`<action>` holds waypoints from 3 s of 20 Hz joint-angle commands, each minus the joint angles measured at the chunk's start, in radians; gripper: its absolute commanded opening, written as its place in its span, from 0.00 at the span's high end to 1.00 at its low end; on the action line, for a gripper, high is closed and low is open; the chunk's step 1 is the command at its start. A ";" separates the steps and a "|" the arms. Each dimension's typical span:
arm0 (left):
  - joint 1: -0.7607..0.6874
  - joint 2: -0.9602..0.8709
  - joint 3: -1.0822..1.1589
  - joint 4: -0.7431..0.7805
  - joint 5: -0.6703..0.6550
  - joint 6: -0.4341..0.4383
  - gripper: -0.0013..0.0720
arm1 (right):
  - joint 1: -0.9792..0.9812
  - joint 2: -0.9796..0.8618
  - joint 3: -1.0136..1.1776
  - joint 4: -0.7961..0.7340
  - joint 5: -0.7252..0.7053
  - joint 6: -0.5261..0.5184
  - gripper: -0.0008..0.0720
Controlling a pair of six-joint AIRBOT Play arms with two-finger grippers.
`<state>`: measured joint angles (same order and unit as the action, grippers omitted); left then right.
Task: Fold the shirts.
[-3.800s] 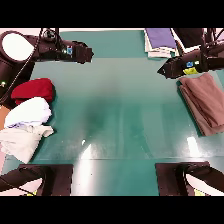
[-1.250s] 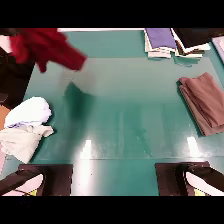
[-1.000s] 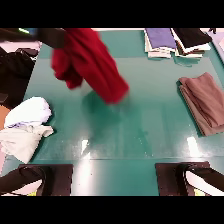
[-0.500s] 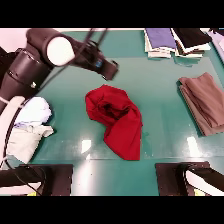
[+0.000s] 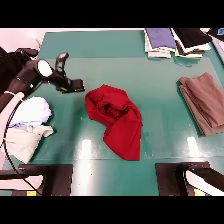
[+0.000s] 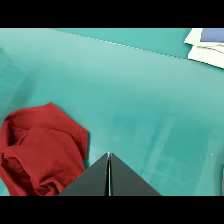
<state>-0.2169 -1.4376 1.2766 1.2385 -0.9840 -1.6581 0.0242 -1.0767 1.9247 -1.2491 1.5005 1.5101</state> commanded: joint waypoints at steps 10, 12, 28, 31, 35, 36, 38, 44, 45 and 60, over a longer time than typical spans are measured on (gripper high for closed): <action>-0.003 -0.167 -0.106 -0.408 0.157 0.238 0.67 | 0.000 -0.003 0.000 0.000 0.006 0.000 0.96; 0.005 -0.157 -0.045 -0.396 0.130 0.254 0.95 | -0.001 -0.009 -0.001 -0.006 0.054 0.000 0.96; 0.021 -0.031 0.139 -0.110 0.026 0.253 0.95 | 0.252 0.091 -1.545 0.610 -0.492 -0.072 0.42; 0.021 -0.031 0.140 -0.114 0.008 0.253 0.95 | 0.431 -0.016 -1.495 0.646 -0.624 -0.071 0.42; 0.021 -0.030 0.140 -0.114 -0.005 0.252 0.95 | 0.509 -0.174 -1.384 0.647 -0.663 -0.072 0.47; 0.021 -0.030 0.142 -0.114 -0.007 0.252 0.95 | 0.509 -0.202 -1.361 0.644 -0.661 -0.072 0.59; 0.021 -0.029 0.158 -0.113 -0.028 0.252 0.95 | 0.509 -0.219 -1.327 0.592 -0.666 -0.072 0.93; 0.021 0.079 0.373 -0.048 -0.076 0.253 0.95 | 0.396 0.023 -1.177 0.233 -0.528 0.039 0.96; 0.021 0.121 0.418 -0.034 -0.076 0.253 0.95 | 0.346 0.090 -1.125 0.172 -0.475 0.039 0.96; 0.021 0.654 0.725 -0.005 -0.058 0.278 0.95 | -0.395 0.369 -0.154 0.054 -0.044 -0.062 0.96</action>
<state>-0.1967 -0.8120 1.9923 1.2224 -1.0386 -1.3808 -0.2680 -0.6804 1.6329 -1.1938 1.3708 1.4704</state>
